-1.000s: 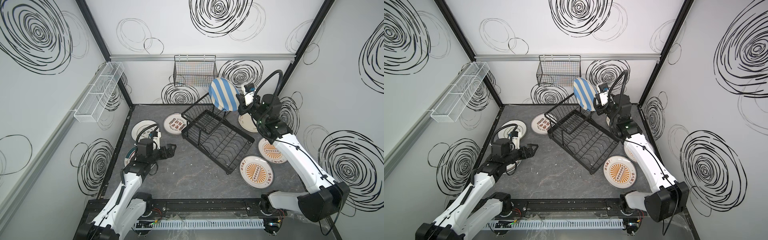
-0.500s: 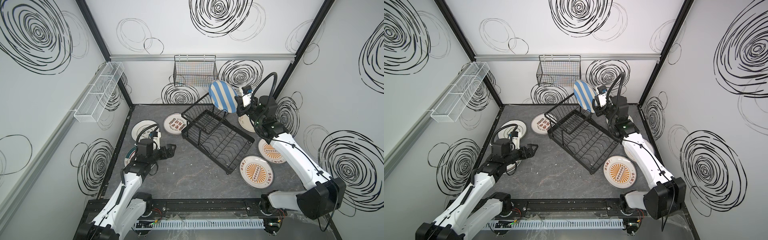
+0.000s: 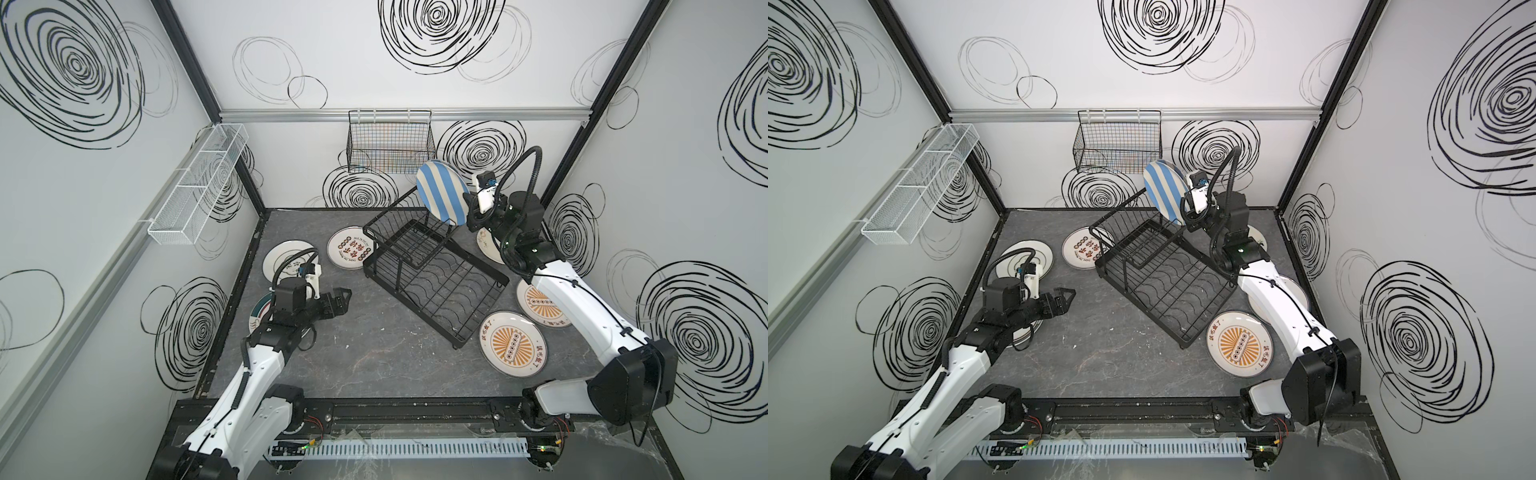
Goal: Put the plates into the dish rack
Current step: 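Lower the striped plate beside the first plate in the rack with the right gripper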
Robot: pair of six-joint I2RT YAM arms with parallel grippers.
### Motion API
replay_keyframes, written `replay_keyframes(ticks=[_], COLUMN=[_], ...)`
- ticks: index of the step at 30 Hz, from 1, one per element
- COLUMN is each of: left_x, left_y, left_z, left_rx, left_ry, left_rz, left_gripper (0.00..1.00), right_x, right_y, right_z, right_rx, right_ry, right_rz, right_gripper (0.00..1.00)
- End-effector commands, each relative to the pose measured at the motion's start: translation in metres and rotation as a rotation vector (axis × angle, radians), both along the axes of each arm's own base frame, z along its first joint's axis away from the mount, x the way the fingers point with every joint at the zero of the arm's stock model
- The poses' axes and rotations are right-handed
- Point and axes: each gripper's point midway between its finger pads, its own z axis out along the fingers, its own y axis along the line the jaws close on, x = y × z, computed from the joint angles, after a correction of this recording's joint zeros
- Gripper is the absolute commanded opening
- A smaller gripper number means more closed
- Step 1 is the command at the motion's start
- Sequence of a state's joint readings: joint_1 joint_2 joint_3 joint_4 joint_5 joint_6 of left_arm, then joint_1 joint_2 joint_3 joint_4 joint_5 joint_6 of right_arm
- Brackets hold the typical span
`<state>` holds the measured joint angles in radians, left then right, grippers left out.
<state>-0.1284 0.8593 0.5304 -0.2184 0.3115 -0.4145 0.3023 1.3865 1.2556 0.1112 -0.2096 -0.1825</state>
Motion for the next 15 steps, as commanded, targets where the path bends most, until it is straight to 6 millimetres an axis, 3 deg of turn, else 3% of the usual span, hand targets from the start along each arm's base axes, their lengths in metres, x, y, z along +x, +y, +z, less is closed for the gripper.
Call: replay_keyframes(ticks=[1, 9, 15], left_x=[0.004, 0.005, 0.006], left_y=[0.010, 0.040, 0.046], left_z=[-0.003, -0.027, -0.040], left_rx=[0.049, 0.126, 0.087], left_ry=[0.013, 0.117, 0.131], left_rz=[0.045, 0.223, 0.299], left_gripper=[0.96, 0.96, 0.96], right_x=[0.003, 0.012, 0.016], right_y=[0.002, 0.006, 0.014], right_z=[0.016, 0.007, 0.002], right_rx=[0.010, -0.001, -0.008], right_ry=[-0.051, -0.017, 0.002], right_rz=[0.005, -0.005, 0.007], right_gripper=[0.00, 0.01, 0.14])
